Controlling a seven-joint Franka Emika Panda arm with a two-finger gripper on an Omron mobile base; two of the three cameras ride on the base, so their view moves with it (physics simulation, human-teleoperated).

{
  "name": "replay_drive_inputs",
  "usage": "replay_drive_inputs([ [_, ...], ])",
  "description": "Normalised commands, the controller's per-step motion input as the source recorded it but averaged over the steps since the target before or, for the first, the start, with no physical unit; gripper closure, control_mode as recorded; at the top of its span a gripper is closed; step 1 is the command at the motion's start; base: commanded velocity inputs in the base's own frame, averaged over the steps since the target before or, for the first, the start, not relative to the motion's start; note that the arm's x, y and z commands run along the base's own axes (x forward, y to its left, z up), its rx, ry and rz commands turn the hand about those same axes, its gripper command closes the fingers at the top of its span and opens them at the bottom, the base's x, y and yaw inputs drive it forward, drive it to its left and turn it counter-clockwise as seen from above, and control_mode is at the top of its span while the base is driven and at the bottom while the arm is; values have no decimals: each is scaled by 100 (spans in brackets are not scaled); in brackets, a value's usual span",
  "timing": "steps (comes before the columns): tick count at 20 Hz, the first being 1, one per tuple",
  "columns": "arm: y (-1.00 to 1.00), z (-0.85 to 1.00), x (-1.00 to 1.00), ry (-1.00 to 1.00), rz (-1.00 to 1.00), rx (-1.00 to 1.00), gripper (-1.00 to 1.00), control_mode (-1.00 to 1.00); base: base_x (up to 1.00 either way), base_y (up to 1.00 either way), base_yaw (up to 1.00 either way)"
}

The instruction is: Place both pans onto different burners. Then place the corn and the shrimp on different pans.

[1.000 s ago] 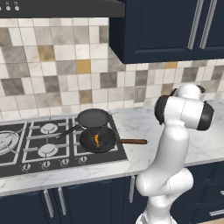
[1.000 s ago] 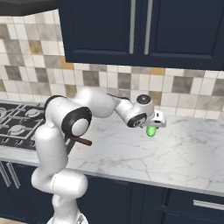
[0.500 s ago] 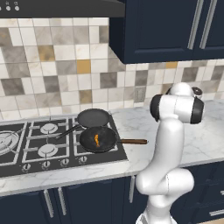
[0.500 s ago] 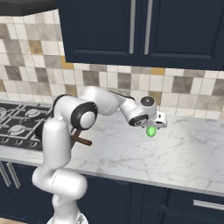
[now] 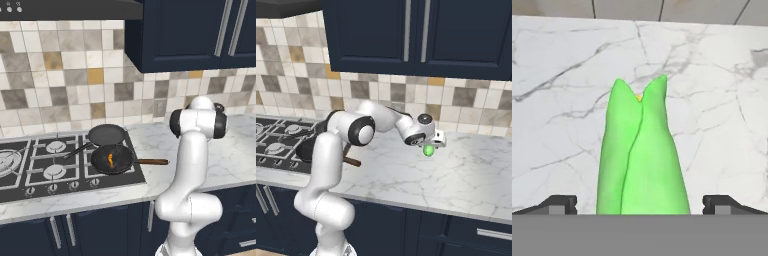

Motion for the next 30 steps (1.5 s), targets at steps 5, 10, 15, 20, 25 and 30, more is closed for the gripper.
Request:
replay_drive_inputs([
  [5,-3,-33,32,0,0,0,100,-100,0,0,0],
  [10,1,-7,13,0,0,0,100,-100,0,0,0],
  [15,46,43,0,-7,0,0,100,-100,0,0,0],
  [20,77,42,0,-8,0,-1,100,-100,0,0,0],
  [25,86,20,0,-4,0,-2,100,-100,0,0,0],
  [30,88,20,0,-2,0,0,100,-100,0,0,0],
])
